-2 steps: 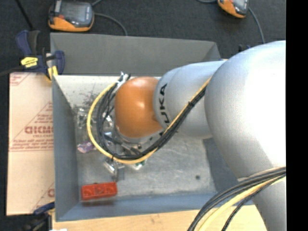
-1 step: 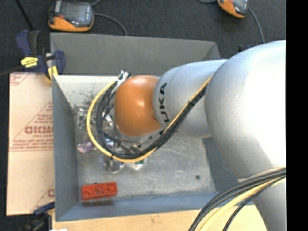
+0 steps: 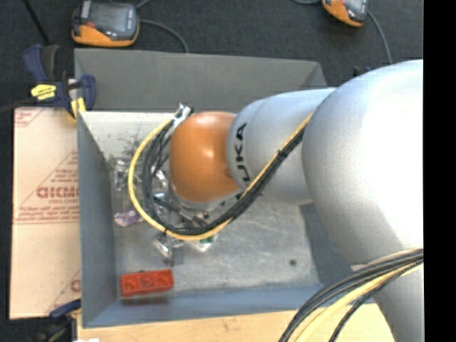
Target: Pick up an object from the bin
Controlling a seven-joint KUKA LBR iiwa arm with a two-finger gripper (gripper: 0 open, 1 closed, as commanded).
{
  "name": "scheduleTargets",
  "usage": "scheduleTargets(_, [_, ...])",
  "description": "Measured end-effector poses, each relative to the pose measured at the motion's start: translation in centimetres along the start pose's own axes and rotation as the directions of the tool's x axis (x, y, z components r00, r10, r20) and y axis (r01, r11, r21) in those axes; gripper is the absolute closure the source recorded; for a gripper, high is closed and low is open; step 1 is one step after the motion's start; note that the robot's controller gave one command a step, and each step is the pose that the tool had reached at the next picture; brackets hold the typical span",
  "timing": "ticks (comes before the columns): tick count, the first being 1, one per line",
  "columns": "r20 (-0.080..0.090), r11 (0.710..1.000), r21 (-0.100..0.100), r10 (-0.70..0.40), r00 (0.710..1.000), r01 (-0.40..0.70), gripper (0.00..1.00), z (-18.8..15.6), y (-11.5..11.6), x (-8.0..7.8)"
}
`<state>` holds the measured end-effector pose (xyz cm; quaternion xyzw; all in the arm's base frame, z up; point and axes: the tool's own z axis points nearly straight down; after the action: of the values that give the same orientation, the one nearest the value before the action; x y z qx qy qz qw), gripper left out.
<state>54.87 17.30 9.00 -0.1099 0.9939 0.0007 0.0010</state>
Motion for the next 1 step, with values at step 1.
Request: scheduleTargets(1, [0.005,0.99,0.001,-0.144,0.99,0.144,0.0,0.4,0.58,6.76])
